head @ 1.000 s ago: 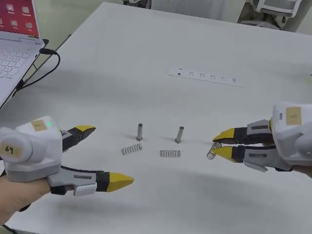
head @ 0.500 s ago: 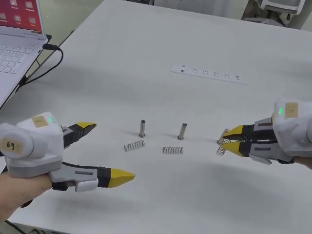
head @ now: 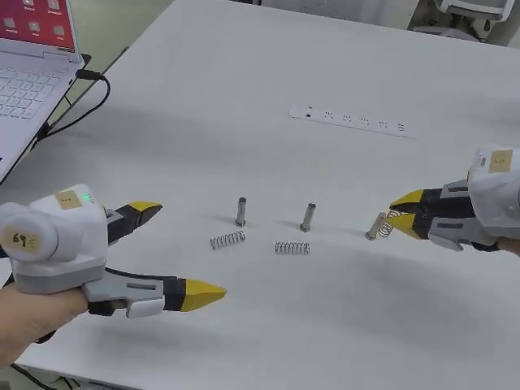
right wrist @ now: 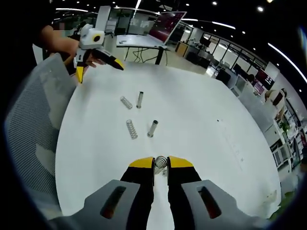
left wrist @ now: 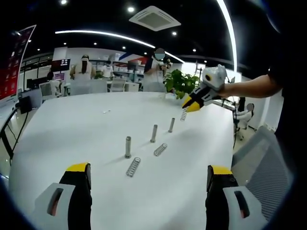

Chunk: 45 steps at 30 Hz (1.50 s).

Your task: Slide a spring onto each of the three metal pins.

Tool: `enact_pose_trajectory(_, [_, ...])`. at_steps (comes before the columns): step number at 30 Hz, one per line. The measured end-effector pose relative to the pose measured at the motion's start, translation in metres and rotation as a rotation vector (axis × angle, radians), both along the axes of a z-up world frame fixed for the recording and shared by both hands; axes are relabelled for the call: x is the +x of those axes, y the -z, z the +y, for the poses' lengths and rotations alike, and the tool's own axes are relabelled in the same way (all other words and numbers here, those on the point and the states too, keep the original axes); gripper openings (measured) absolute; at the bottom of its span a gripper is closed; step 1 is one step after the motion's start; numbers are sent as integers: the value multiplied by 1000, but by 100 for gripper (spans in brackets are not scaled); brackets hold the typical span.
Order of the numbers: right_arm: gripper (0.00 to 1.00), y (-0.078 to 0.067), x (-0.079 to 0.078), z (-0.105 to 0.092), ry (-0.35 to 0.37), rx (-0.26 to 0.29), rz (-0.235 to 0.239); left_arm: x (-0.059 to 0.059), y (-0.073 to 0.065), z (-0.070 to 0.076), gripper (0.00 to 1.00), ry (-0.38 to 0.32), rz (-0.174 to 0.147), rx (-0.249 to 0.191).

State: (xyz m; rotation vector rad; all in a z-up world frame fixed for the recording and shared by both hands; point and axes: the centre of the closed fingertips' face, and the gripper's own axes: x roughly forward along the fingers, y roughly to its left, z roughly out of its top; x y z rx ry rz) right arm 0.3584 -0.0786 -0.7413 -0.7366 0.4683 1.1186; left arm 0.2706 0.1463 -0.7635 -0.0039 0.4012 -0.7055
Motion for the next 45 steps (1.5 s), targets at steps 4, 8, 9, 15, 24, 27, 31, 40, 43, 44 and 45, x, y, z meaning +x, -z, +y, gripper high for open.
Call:
enact_pose_trajectory(4, [7,-3,7,-2,19,6,-5,-1,1,1,98,-4,1,3])
enact_pose_trajectory(8, [7,-6,15,-4,37,9,-15,-2,2,2,98,-5,5,-1])
enact_pose_trajectory(9, [7,-7,16,-4,40,10,-15,-2,2,2,98,-5,4,1])
enact_pose_trajectory(15, [7,-11,28,-4,69,25,-22,-3,3,4,98,-15,6,1])
enact_pose_trajectory(24, [7,-8,37,-3,95,33,-9,-2,3,6,98,-22,8,2])
enact_pose_trajectory(27, [7,-6,40,-4,101,33,-1,-2,2,5,98,-19,6,2])
enact_pose_trajectory(31, [7,-3,41,-5,104,29,9,-2,1,5,98,-17,5,3])
enact_pose_trajectory(40, [7,-1,40,-5,101,24,15,-3,4,5,98,-17,15,5])
enact_pose_trajectory(43, [7,-1,41,-4,102,26,19,-3,5,5,98,-18,19,6])
enact_pose_trajectory(44, [7,0,41,-4,102,26,20,-3,5,5,98,-18,19,7])
enact_pose_trajectory(45, [7,0,40,-4,101,24,21,-3,4,5,98,-17,18,8])
